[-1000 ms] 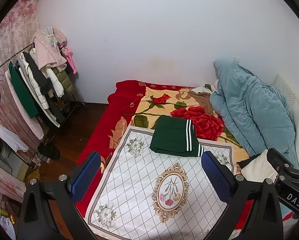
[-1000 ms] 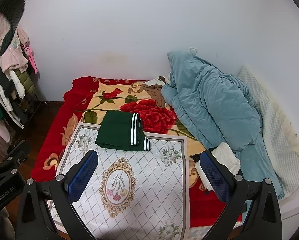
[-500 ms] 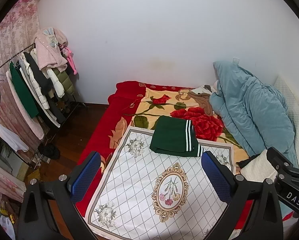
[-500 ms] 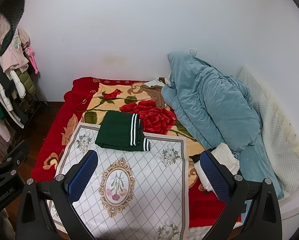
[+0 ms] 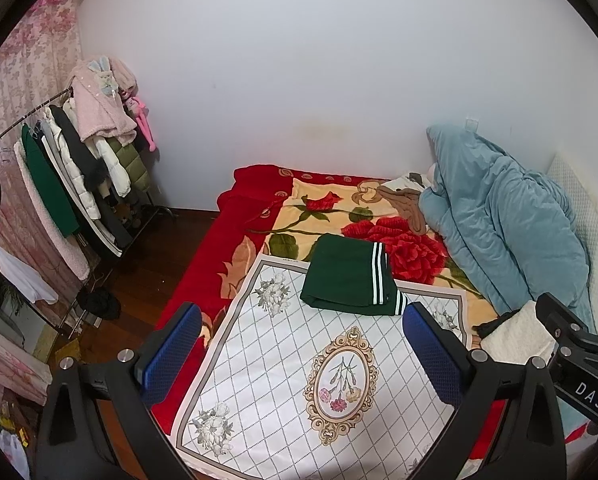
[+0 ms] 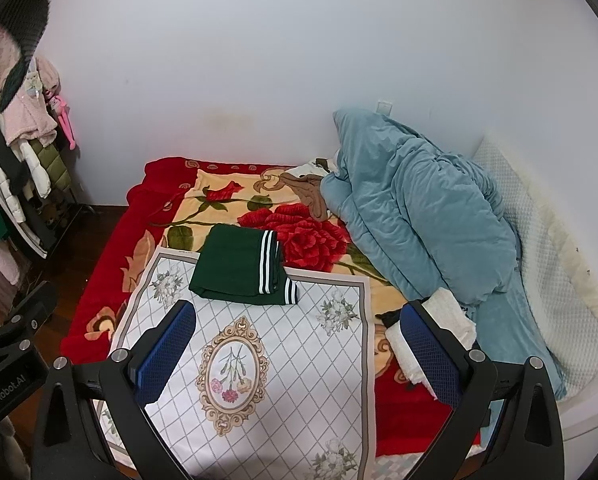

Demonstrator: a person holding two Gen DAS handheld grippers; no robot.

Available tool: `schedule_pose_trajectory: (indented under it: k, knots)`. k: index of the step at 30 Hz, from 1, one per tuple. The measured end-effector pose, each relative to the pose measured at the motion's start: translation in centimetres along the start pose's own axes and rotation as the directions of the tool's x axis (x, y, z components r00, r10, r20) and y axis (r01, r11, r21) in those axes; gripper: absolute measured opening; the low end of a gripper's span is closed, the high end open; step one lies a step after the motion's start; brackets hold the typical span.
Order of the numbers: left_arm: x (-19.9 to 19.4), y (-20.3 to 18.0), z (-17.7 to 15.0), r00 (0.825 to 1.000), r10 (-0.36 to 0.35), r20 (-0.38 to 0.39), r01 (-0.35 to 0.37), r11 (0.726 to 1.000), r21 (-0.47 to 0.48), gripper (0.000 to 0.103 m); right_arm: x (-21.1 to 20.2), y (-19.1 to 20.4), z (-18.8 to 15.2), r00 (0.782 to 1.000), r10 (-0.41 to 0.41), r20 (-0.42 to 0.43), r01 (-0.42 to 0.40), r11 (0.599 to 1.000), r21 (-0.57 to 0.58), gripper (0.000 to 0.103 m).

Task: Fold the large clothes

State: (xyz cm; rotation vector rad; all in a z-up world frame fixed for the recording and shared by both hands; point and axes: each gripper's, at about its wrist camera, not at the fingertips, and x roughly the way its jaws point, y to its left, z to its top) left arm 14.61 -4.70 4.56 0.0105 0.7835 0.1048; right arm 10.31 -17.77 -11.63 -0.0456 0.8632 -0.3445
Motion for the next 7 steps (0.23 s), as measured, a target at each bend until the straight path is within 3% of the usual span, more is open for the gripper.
schedule_pose_trajectory:
  k: [7]
  knots:
    - [-0.10, 0.03, 0.08, 1.000, -0.002, 0.001, 0.002, 1.000, 0.001, 0.102, -0.20, 0.07, -0.05, 1.000, -0.002, 0.000, 0.002, 1.000, 0.000, 0.103]
